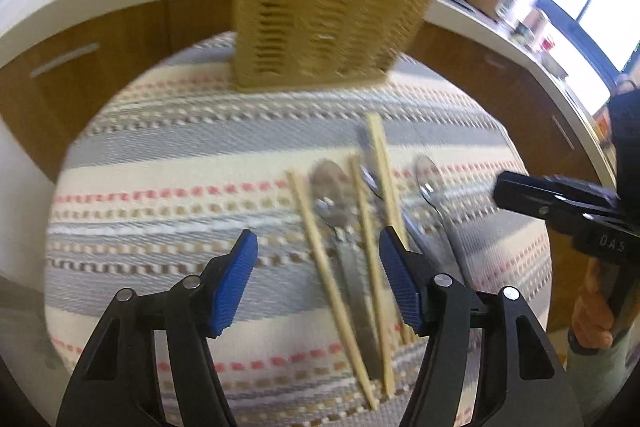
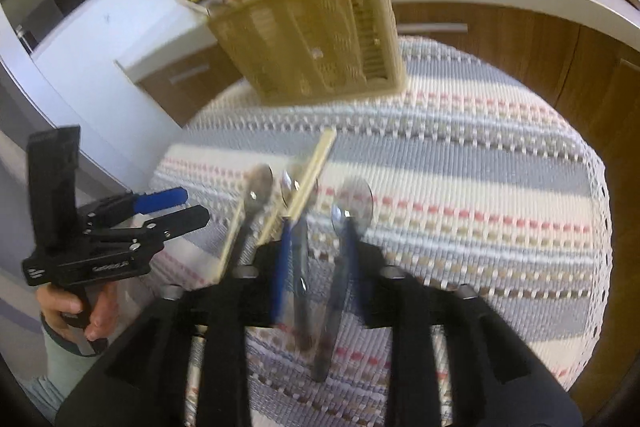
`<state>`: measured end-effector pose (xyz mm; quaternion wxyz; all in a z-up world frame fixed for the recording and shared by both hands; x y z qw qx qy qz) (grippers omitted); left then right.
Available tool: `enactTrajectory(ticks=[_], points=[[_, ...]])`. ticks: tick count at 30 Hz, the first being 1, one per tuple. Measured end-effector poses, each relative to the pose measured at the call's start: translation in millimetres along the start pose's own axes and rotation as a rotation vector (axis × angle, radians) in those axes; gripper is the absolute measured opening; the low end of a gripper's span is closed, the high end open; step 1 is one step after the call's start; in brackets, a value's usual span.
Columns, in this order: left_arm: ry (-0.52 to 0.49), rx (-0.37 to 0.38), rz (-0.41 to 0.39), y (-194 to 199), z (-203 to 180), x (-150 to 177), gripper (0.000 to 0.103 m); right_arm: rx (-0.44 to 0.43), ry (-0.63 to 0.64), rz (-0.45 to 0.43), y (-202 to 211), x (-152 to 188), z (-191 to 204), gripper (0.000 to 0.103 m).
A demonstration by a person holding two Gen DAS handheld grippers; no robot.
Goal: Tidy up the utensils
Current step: 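Grasp a clear spoon with the left tool while the right tool grasps another clear spoon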
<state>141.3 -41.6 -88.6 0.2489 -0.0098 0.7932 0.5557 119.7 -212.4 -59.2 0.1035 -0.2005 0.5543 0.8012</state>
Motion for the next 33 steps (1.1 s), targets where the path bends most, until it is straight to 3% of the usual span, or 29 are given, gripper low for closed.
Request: enactTrajectory(ticks=[3,6,15,19,22,29,33], points=[[-0.053,0.008,0.037,-10.8,-17.6,4.9,0.059,0.036,-0.002,-0.026,2.0,1.9,-0.2,0.047],[-0.069,0.010,0.070,-22.9,-24.2,6.2,0.047,0.049,-0.034,0.017,-6.5,4.9,-6.6,0.047],[-0.072,0.001,0.135,-45.4,-32.0,-1.5,0.037,0.085,-0.051,0.091,-27.6,14.7,-15.0,0.047],[-0.088,-0.027,0.159,-52.8,-35.2,-3.1,0.034,0.071,-0.104,0.131,-39.0,13.5,-20.9,0.036],[-0.094,-0.065,0.169,-56.6,-35.3,-6.4,0.032,0.058,-0.110,0.176,-51.7,11.1,-17.5,0.036],[-0.133,-0.120,0.182,-62.6,-37.6,-9.9,0.031,0.140,-0.107,0.250,-71.1,5.7,-10.9,0.027],[-0.135,-0.122,0.182,-62.3,-37.3,-10.3,0.031,0.258,-0.038,0.263,-79.0,4.5,-0.5,0.021]])
Point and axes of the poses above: each gripper's, at about its wrist camera, not at the fingertips, and y roughly against the way its jaws point, z to its left, x to its underside, the point moved 9 cm from there along -y, roughly the way its jaws point, and after that the axes turned 8 degrees about z, right-handed, at the moved point
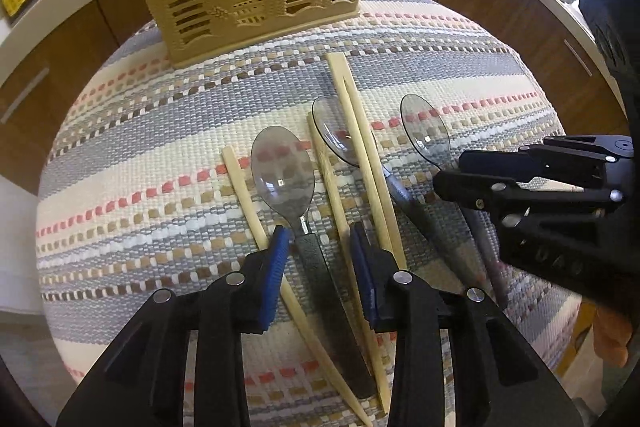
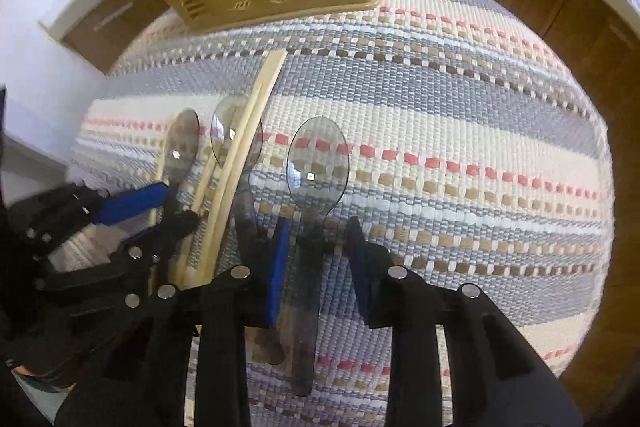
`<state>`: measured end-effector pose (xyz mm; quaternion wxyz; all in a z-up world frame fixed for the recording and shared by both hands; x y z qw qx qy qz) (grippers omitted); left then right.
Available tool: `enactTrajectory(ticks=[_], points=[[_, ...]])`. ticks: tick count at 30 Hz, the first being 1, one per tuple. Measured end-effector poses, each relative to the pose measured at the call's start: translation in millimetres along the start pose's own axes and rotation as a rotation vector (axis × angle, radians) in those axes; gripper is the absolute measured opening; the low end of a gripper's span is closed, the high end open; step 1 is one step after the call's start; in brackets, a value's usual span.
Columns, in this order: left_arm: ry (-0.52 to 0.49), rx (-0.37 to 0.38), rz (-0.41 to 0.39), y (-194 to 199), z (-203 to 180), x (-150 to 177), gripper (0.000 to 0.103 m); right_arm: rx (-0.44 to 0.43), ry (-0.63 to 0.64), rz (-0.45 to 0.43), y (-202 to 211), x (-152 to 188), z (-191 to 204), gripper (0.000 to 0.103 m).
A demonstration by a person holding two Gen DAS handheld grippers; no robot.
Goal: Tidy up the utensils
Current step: 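Grasp a clear spoon with the left tool while the right tool grasps another clear spoon, then lift both clear spoons, lower them into the tan basket and open both tools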
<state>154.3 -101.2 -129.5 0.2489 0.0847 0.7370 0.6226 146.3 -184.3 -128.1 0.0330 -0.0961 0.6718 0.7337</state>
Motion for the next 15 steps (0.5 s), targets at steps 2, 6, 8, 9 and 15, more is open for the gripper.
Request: enactTrajectory(ticks=[2,6,8,9,15], points=[[-0.005,-0.009,-0.003,0.7,-0.9,0.9,0.029,0.055,0.025,-0.006,-1.2,-0.4,3.8,0.013],[-0.008,0.005,-0.015,-1.7,-10.1,1.5,0.012,0.042,0.042,-0.005,-1.8,1.1,7.9,0.010],[-0.004,-0.005,-0.021,-1.1,-12.1,1.5,0.012,0.021,0.033,-0.008,0.3,4.9,4.4,0.010],[-0.003,-0.009,-0.025,-1.0,-12.3,1.6,0.011,0.013,0.026,-0.012,2.7,8.3,0.4,0.010],[0.034,0.035,-0.056,9.0,-5.2,3.0,0.010,-0.040,-0.006,-0.049,20.3,22.7,-27.2,0.010]])
Point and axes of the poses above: each gripper's, at about its wrist camera, not at the fingertips, and y roughly against the way its jaws point, z to its left, x to its underside, the point moved 9 cm from there along -y, roughly the way its jaws point, and after that the axes turned 8 degrees about z, right-handed, at the moved point
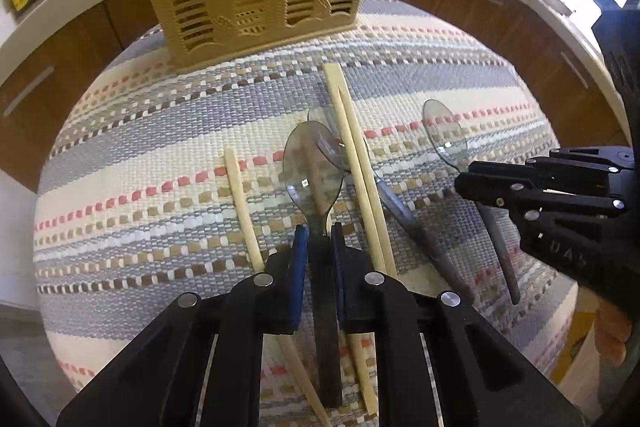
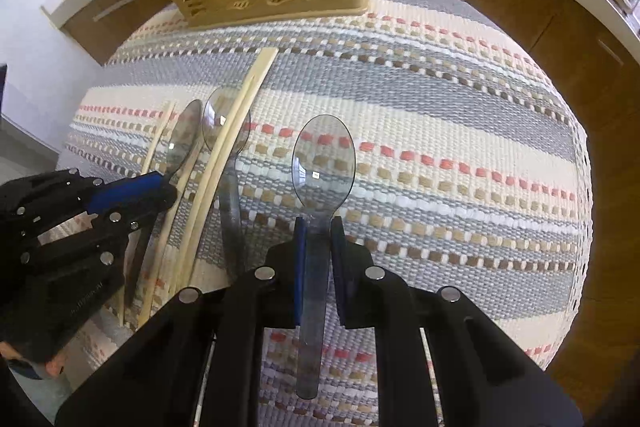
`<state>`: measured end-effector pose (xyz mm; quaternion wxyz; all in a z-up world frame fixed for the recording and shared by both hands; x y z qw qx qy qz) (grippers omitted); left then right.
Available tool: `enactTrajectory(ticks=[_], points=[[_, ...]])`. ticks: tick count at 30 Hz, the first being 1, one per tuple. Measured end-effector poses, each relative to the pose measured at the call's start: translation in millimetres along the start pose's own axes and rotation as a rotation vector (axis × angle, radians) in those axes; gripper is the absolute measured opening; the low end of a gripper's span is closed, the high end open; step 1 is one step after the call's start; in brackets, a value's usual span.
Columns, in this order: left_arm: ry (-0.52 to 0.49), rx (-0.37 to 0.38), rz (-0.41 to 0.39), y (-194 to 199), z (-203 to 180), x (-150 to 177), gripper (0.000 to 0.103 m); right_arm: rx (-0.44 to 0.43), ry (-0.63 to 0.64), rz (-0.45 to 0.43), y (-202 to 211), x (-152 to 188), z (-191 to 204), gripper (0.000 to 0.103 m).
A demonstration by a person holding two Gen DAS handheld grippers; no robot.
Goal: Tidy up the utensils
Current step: 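Lift both clear spoons, lower them into the tan basket and open both tools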
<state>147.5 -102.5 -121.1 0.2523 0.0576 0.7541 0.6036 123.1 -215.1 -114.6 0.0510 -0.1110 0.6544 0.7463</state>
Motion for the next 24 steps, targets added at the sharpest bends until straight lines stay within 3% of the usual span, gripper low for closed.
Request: enactTrajectory(ticks=[4,9,15,20,22,24], points=[[0.033,0.051,-0.062,24.7,9.6,-0.2,0.010,-0.044,-0.001,-0.046,17.6,-5.4,-7.7,0.010],[0.043,0.076,-0.202,70.2,13.0,-10.9,0.009,-0.126,0.032,-0.151,57.9,-15.9,-5.3,0.010],[0.040,-0.014,-0.438,150.6,17.7,-31.2,0.009,-0.152,0.088,-0.330,116.7,-41.0,7.4,0.010],[0.064,-0.016,-0.636,217.8,24.0,-56.3,0.009,-0.161,0.109,-0.473,161.2,-68.6,11.5,0.010],[0.049,-0.006,-0.685,236.5,25.4,-70.4,0.009,-0.160,0.113,-0.519,171.3,-82.8,16.8,0.010],[0.043,-0.045,-0.715,248.4,28.8,-86.0,0.009,-0.156,0.113,-0.565,183.7,-97.1,17.0,0.010]])
Point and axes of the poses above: each gripper's, at about its wrist camera, not at the fingertips, and y roughly against the way its jaws point, z to its left, x to its underside, the point moved 9 cm from there along -y, roughly the way its jaws point, and after that the axes turned 8 degrees about z, right-handed, at the moved point
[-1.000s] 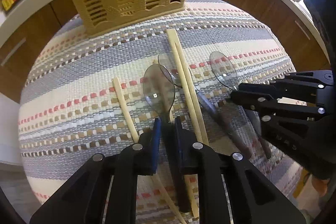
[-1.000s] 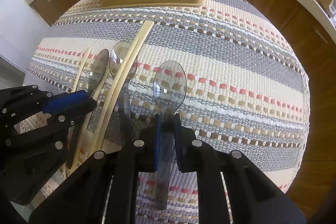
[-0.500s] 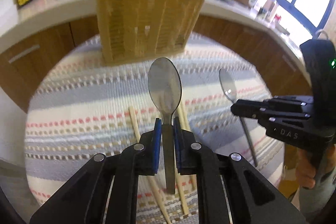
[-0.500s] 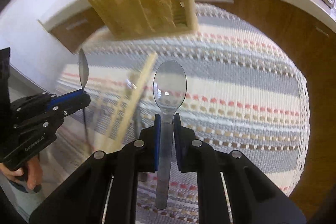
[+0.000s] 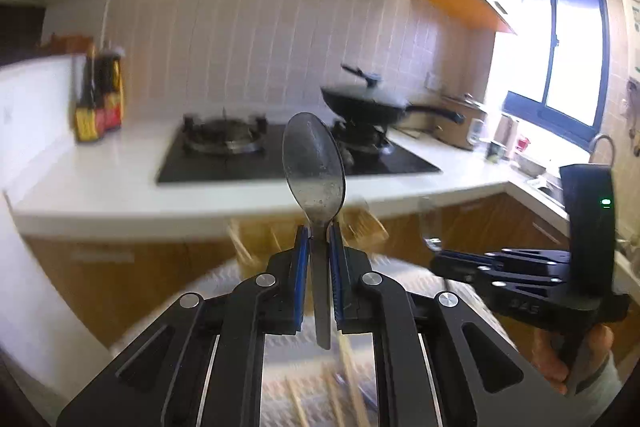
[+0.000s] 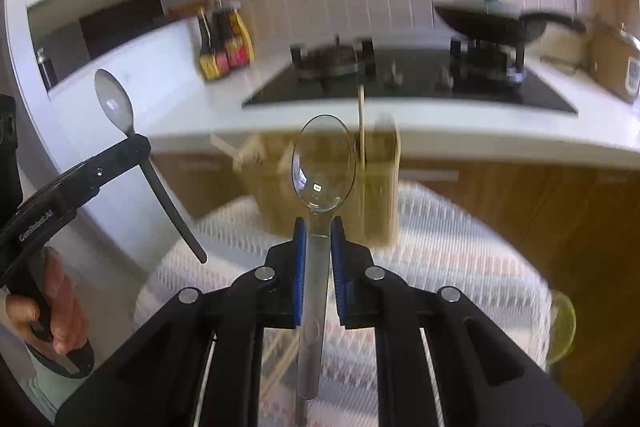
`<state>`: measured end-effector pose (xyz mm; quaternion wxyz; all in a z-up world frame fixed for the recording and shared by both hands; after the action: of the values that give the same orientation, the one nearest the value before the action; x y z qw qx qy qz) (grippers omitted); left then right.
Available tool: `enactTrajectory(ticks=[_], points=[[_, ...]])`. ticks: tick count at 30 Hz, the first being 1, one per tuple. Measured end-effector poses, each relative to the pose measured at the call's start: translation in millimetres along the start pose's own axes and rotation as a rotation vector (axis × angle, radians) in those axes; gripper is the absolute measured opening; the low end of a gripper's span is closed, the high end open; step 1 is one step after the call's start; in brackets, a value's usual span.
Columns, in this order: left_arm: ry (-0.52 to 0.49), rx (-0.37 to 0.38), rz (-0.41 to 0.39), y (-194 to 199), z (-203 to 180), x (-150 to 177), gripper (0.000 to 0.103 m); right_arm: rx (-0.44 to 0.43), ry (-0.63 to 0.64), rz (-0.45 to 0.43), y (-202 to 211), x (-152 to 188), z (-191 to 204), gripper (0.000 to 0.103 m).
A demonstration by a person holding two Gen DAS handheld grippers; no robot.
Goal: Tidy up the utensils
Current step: 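Lift both clear spoons, lower them into the tan basket and open both tools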
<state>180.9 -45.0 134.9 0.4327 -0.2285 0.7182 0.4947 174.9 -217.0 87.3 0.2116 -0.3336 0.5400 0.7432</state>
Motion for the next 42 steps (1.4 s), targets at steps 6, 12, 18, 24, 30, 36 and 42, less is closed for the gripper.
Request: enactTrajectory(ticks=[6,12,18,24,30,36,42], points=[[0.019,-0.060,-0.067,-22.3,18.6,-41.8,0.009,0.025,0.004,-0.133,0.6,-52.7,-7.1,0.010],[0.034,-0.115,-0.108,-53.1,42.8,-63.2,0.009,0.021,-0.013,-0.240,-10.5,-93.4,-18.1,0.010],[0.024,-0.128,-0.111,-85.7,55.3,-64.1,0.009,0.060,-0.022,-0.304,-38.9,-115.6,-32.3,0.010],[0.003,-0.146,-0.091,-111.4,58.8,-51.8,0.009,0.099,-0.020,-0.322,-67.6,-117.4,-44.4,0.010],[0.000,-0.141,-0.073,-130.5,62.2,-41.9,0.009,0.119,-0.027,-0.318,-90.3,-115.2,-55.5,0.010],[-0.014,-0.120,-0.069,-141.4,61.0,-31.4,0.009,0.139,-0.030,-0.332,-95.5,-109.3,-60.8,0.011],[-0.018,-0.063,-0.047,-143.3,58.5,-21.8,0.015,0.109,-0.031,-0.297,-95.6,-97.6,-61.7,0.016]])
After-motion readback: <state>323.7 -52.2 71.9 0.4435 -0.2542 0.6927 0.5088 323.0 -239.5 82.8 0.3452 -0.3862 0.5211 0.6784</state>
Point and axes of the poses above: each gripper's, at about its wrist camera, not at the fingertips, and y roughly against the way its jaws point, z to its left, x to its underside, the point moved 9 cm from there along -y, roughly the way its jaws point, and after that the axes turned 8 degrees about z, right-handed, at the moved point
